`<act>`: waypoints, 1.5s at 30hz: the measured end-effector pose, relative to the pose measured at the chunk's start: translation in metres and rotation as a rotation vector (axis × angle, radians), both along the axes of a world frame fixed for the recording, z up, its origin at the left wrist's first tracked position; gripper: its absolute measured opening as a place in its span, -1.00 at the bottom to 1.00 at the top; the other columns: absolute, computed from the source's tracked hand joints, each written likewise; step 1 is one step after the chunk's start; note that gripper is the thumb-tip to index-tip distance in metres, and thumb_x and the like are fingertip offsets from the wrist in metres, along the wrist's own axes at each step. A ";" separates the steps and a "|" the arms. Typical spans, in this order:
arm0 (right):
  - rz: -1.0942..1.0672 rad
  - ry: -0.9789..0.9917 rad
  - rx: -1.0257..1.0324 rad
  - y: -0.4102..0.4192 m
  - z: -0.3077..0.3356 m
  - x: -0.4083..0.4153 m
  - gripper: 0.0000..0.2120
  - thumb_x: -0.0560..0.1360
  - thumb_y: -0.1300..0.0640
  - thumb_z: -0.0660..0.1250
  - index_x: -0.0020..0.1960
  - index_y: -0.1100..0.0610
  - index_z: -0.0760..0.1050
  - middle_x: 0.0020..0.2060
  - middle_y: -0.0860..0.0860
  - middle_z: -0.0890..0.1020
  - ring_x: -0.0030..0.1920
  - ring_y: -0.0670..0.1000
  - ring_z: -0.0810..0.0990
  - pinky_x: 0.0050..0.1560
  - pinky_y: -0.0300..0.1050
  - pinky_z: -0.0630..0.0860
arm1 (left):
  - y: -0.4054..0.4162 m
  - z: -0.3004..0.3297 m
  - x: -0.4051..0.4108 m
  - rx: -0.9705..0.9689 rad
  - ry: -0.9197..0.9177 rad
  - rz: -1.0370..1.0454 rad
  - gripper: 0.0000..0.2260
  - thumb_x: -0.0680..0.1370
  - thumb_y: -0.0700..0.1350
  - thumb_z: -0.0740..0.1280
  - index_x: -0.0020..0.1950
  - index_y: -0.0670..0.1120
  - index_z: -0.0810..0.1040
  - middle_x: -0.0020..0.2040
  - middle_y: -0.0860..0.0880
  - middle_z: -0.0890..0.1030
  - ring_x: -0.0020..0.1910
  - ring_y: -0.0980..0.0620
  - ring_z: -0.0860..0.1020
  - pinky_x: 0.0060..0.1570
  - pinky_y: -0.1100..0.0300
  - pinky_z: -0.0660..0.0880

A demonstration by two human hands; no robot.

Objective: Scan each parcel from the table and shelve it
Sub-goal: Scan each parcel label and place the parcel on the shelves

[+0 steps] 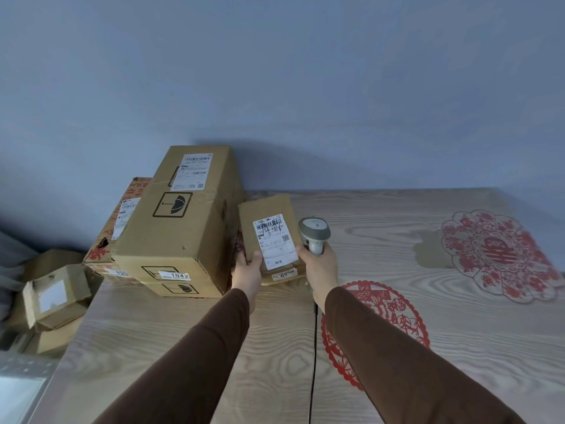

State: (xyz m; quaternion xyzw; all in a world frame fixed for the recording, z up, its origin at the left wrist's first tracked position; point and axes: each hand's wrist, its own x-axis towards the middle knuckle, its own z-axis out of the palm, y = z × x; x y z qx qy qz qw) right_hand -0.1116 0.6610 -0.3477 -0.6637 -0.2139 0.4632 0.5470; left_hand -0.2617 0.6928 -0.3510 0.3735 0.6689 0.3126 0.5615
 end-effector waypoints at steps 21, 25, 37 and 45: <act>-0.116 -0.154 0.521 -0.226 0.249 -0.067 -0.85 0.53 0.11 0.49 0.09 0.04 0.62 -0.06 0.02 0.70 -0.11 0.01 0.63 -0.15 -0.19 0.60 | -0.185 0.229 -0.077 0.521 -0.437 -0.317 -0.27 0.59 0.36 0.27 0.67 0.23 0.04 0.47 0.30 0.39 0.52 0.17 0.29 0.48 0.15 0.17; -0.096 -0.265 0.603 -0.270 0.305 -0.079 -0.80 0.56 -0.02 0.46 0.11 0.05 0.59 -0.22 -0.12 0.61 -0.34 -0.13 0.52 -0.40 -0.30 0.50 | -0.211 0.268 -0.082 0.617 -0.450 -0.335 -0.41 0.64 0.27 0.27 0.60 0.30 0.09 0.44 0.34 0.44 0.37 0.38 0.43 0.38 0.26 0.27; -0.010 -0.462 0.638 -0.337 0.376 -0.114 -0.70 0.54 -0.19 0.43 0.07 0.02 0.52 -0.43 -0.19 0.53 -0.46 -0.11 0.49 -0.41 -0.14 0.51 | -0.248 0.335 -0.081 0.762 -0.483 -0.379 -0.34 0.62 0.28 0.27 0.64 0.26 0.04 0.47 0.23 0.43 0.29 0.41 0.40 0.41 0.12 0.20; -0.018 -0.544 0.613 -0.354 0.386 -0.117 -0.66 0.55 -0.23 0.40 0.05 0.04 0.51 -0.44 -0.17 0.53 -0.47 -0.11 0.50 -0.37 -0.07 0.52 | -0.264 0.343 -0.081 0.797 -0.483 -0.370 -0.41 0.67 0.20 0.23 0.64 0.23 0.06 0.38 0.24 0.43 0.18 0.48 0.38 0.32 0.16 0.22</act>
